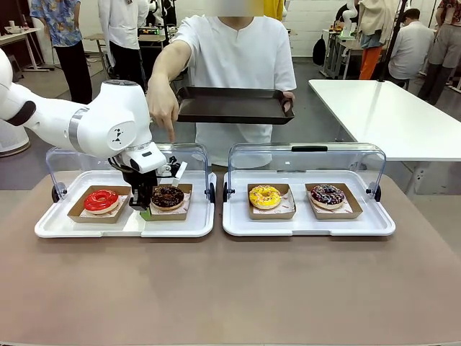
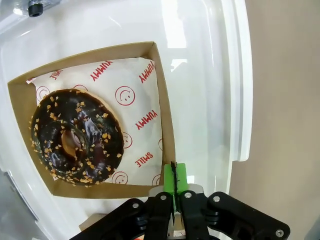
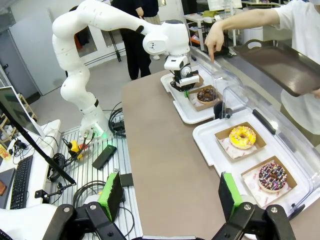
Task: Provide the desired donut to the person.
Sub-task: Pick up and lift the Paper togo box containing the Donut pointed at by the person.
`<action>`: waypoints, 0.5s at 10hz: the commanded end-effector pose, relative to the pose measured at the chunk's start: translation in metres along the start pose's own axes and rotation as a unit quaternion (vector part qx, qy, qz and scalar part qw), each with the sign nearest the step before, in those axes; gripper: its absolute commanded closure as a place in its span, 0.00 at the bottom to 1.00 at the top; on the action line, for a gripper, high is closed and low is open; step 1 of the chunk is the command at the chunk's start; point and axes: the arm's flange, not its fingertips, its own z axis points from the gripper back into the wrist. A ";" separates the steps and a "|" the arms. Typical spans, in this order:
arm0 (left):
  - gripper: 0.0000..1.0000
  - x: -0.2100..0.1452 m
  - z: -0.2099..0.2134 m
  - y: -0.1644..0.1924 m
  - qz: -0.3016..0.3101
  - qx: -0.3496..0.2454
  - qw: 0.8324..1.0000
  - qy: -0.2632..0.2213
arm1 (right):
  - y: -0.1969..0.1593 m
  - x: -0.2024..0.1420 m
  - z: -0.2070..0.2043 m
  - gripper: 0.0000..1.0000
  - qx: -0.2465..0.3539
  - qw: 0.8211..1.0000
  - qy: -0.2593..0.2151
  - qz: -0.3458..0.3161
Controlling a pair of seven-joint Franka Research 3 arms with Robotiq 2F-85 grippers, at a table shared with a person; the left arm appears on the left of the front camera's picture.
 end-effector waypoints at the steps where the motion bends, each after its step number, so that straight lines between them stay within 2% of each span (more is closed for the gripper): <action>1: 1.00 0.000 -0.002 0.003 0.002 -0.020 1.000 -0.005 | -0.001 0.000 0.000 0.00 0.003 1.000 -0.005 0.002; 3: 1.00 -0.003 0.004 0.002 -0.006 -0.019 1.000 -0.006 | -0.001 0.000 0.000 0.00 0.003 1.000 -0.005 0.002; 5: 1.00 -0.004 0.034 -0.009 -0.020 -0.012 1.000 0.002 | -0.001 0.000 0.000 0.00 0.003 1.000 -0.005 0.002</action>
